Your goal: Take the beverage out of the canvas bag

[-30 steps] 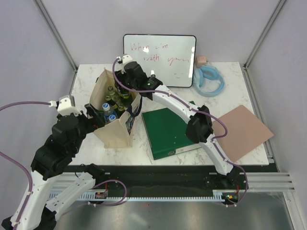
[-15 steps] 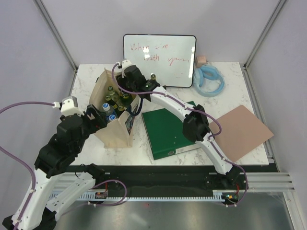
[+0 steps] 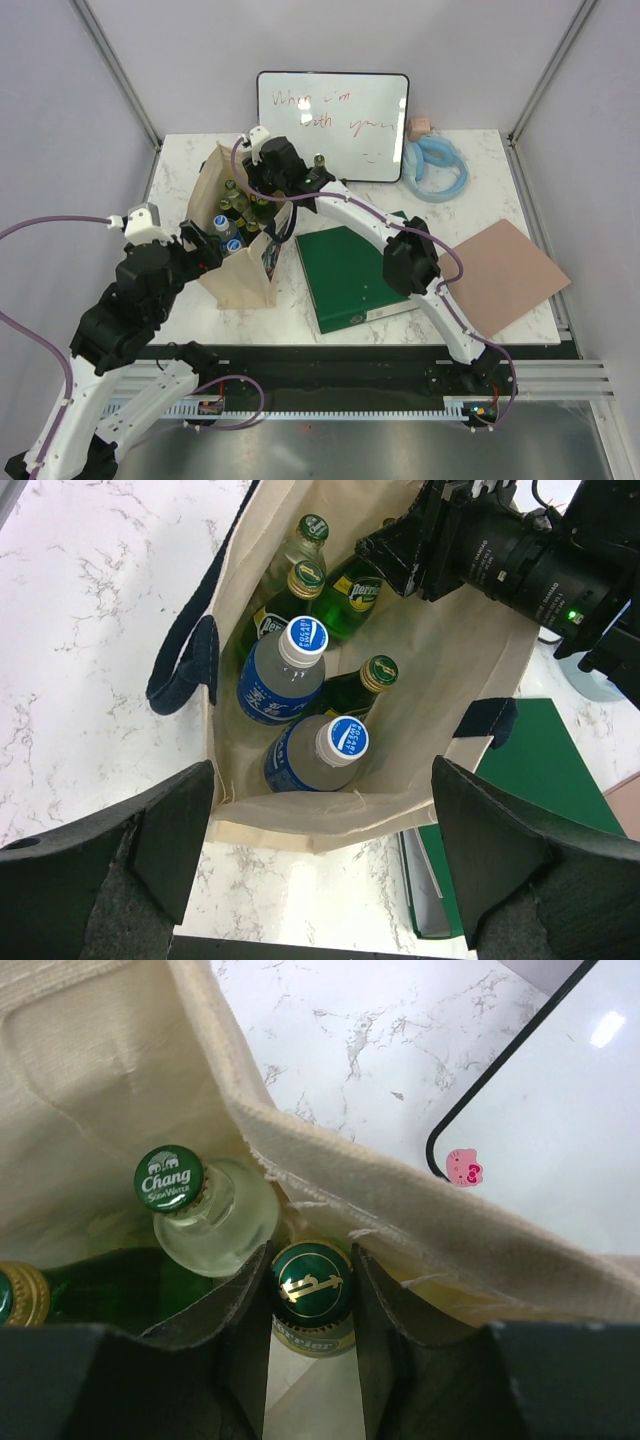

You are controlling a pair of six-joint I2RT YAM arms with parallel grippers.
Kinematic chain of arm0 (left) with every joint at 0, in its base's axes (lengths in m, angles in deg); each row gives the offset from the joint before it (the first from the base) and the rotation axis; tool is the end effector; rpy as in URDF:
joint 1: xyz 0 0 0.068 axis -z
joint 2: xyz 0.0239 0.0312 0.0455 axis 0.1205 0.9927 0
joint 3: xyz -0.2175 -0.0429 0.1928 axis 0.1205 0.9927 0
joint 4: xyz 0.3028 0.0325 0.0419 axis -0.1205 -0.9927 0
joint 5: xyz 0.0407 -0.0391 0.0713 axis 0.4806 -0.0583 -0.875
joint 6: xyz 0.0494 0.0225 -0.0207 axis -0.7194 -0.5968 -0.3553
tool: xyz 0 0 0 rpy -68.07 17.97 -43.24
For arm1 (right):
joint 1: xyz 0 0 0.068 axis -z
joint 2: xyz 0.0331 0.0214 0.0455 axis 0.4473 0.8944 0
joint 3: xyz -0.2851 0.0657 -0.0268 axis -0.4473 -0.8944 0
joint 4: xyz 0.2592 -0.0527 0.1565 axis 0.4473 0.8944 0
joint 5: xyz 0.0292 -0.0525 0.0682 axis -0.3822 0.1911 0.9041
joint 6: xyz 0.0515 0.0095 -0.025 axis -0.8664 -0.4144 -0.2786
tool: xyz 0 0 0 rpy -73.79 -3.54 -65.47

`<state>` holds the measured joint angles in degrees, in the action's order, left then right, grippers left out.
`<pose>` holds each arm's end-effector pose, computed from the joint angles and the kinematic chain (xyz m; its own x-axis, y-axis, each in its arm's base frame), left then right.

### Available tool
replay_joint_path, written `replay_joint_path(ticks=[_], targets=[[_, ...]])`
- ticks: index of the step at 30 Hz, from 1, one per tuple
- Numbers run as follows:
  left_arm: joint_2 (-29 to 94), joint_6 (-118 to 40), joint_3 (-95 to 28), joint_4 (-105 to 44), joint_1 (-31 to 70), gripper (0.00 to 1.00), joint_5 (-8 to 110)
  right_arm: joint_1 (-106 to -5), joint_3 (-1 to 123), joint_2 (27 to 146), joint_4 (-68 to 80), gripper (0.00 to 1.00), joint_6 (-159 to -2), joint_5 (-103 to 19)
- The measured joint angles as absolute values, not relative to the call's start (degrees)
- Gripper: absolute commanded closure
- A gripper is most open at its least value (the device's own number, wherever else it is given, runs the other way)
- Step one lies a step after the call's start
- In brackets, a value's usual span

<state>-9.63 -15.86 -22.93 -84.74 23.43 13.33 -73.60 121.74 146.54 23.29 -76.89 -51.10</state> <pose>0.1041 -0.0373 0.4199 -0.3095 -0.3871 -0.8686 -0.1503 0.9218 -0.3573 0.4416 0.4722 0.2828 -0.3000 -0.2474 -0.9213 -0.6973 0.7160 0.0348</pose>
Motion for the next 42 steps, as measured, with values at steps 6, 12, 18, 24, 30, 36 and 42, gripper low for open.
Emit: replay_joint_path(ticks=[6,12,18,24,30,36,42], targets=[[-9.42,-15.86,-21.79,-84.74,23.43,0.04,13.61,-73.51,119.82,144.35,23.48,1.00,-74.64,-48.53],[-7.82,-15.83,-21.73,-84.61,23.43,0.04,14.72,-73.49,118.94,140.03,26.83,1.00,-76.52,-44.50],[-5.55,-15.83,-21.73,-84.08,23.43,0.04,16.01,-73.75,118.90,138.19,30.83,1.00,-77.68,-42.17],[-3.84,-15.86,-21.73,-82.99,23.43,0.04,17.46,-73.64,116.74,136.49,31.75,1.00,-77.86,-41.73],[-3.23,-15.86,-21.73,-82.88,23.43,0.05,18.44,-72.85,113.31,134.21,31.92,1.00,-79.30,-40.48],[-3.21,-15.81,-21.73,-82.88,23.43,0.05,19.49,-71.28,109.59,133.05,30.22,1.00,-79.08,-39.02],[-2.38,-15.79,-21.59,-81.96,23.43,0.05,21.06,-70.12,106.73,133.03,26.63,1.00,-78.14,-38.49]])
